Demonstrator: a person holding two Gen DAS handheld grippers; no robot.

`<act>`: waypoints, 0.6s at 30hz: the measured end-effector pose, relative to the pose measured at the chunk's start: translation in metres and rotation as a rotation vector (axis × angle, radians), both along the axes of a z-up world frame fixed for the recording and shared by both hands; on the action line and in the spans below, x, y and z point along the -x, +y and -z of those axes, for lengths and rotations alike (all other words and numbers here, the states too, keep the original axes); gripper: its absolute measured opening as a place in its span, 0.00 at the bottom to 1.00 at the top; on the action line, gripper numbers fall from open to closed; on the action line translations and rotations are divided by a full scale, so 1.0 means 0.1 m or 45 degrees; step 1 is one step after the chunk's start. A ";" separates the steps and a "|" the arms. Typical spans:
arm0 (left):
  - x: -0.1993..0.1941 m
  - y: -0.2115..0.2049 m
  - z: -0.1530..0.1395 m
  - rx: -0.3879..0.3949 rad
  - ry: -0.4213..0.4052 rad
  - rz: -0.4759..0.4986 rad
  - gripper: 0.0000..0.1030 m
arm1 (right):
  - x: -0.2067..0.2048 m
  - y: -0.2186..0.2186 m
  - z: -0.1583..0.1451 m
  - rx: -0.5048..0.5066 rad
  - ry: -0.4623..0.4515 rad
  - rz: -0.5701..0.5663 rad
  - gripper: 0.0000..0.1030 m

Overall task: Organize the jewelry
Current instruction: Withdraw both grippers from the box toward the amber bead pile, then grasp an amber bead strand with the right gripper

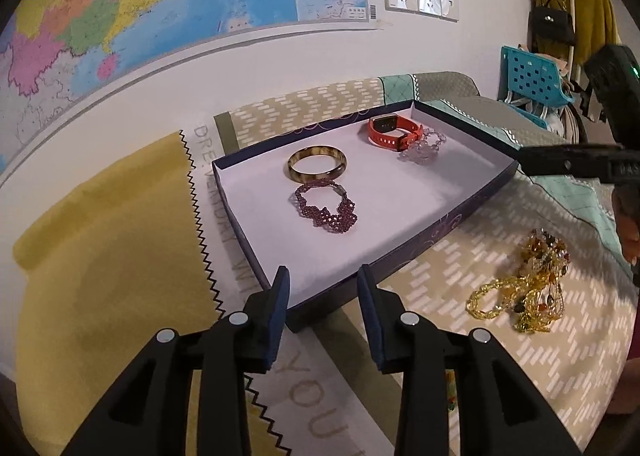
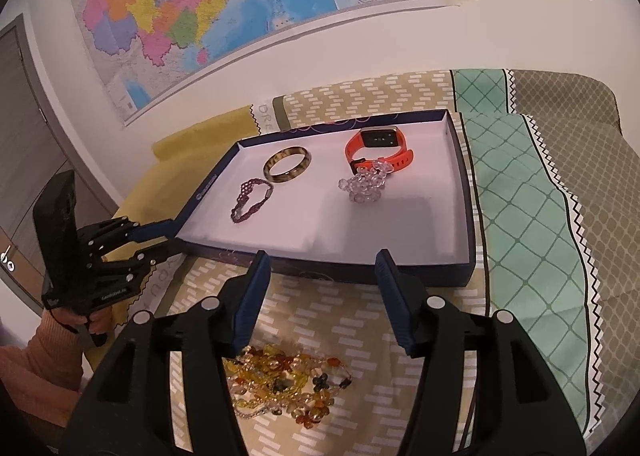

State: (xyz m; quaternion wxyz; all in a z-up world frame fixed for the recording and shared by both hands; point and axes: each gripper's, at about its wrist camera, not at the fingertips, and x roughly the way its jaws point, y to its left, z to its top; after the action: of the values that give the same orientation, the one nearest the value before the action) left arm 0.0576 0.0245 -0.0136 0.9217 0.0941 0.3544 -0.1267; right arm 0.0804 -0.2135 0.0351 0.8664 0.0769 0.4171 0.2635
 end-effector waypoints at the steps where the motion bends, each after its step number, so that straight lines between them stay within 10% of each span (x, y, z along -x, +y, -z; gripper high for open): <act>1: -0.01 0.00 0.00 0.003 0.001 -0.005 0.33 | 0.02 0.00 0.00 0.000 0.000 -0.003 0.53; 12: 0.05 0.01 -0.09 0.062 -0.003 -0.072 0.36 | 0.41 0.15 0.00 0.066 -0.010 -0.152 0.52; 18: 0.25 -0.02 -0.19 0.107 -0.027 -0.031 0.42 | 0.67 0.38 0.09 0.205 -0.030 -0.283 0.32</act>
State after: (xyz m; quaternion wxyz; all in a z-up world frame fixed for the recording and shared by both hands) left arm 0.0330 0.0225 0.0050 0.9300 0.0521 0.3401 -0.1292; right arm 0.0138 -0.1757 0.0265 0.8401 -0.0426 0.4327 0.3244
